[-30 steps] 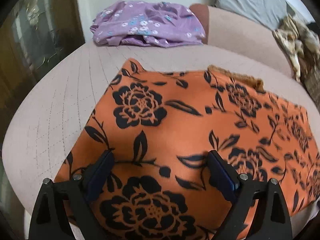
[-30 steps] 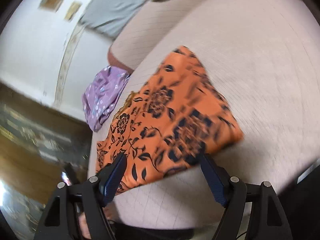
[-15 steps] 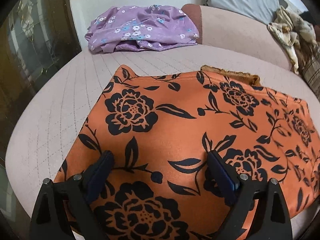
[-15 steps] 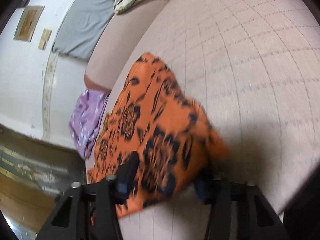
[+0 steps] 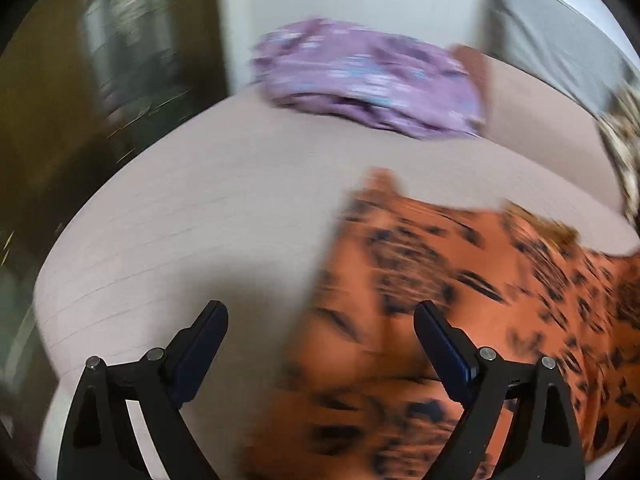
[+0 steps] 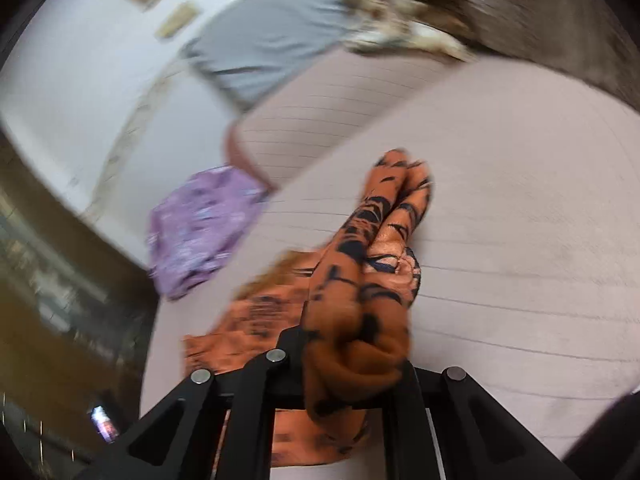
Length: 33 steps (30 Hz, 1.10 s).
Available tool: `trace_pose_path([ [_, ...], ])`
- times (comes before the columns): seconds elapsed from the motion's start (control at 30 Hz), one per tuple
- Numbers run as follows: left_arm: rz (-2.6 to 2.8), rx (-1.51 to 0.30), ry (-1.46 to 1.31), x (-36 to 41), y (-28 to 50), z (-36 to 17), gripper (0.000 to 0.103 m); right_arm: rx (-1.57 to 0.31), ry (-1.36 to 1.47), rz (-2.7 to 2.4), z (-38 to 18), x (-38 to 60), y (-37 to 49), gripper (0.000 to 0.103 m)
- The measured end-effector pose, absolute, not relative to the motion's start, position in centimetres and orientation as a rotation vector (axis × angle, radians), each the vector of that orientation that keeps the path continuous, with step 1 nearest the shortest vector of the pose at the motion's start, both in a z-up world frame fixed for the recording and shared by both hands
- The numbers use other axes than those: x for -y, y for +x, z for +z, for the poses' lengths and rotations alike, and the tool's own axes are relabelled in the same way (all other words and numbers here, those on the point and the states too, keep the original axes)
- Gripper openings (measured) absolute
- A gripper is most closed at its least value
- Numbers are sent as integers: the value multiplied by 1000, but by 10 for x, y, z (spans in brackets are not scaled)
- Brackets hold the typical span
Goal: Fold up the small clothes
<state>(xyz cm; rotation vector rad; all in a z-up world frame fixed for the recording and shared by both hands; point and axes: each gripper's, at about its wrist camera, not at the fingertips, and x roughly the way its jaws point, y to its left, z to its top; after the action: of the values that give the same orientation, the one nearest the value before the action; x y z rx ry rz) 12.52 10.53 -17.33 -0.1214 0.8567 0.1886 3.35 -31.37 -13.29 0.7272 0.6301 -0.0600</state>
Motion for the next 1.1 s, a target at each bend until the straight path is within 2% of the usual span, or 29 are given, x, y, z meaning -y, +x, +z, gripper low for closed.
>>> trace_pose_path([
  [0.13,310,-843,-231,-161,118,-168,94,-632,657,62,-100,244,50,11],
  [0.27,421,-814,-283,-209,108,-162,94,-696,608,180,-99,167,74,12],
  [0.4,496,-812,-356,-251,98,-163,94,-811,558,256,-124,99,96,12],
  [0.43,503,-814,-367,-255,98,-164,94,-890,549,276,-142,75,105,12],
  [0.53,516,-834,-395,-265,98,-169,94,-1100,523,333,-191,30,123,19],
  [0.63,501,-838,-390,-262,100,-170,94,-1063,499,370,-203,28,116,23],
  [0.7,474,-815,-369,-253,102,-165,94,-1066,563,484,-200,41,112,49],
  [0.73,462,-807,-353,-248,105,-162,94,-1089,626,591,-199,50,110,76],
  [0.77,448,-798,-335,-241,106,-159,94,-1084,664,668,-196,61,104,80],
  [0.9,318,-708,-287,-202,107,-142,94,-985,618,703,-175,105,79,80],
  [0.97,266,-655,-234,-181,105,-134,94,-907,605,660,-165,137,68,75],
  [1.0,235,-632,-196,-168,103,-131,94,-878,592,615,-161,151,62,70],
  [1.07,175,-617,-113,-138,102,-131,94,-864,588,529,-162,172,64,43],
  [1.1,158,-629,-94,-129,104,-135,94,-858,603,466,-168,185,66,37],
])
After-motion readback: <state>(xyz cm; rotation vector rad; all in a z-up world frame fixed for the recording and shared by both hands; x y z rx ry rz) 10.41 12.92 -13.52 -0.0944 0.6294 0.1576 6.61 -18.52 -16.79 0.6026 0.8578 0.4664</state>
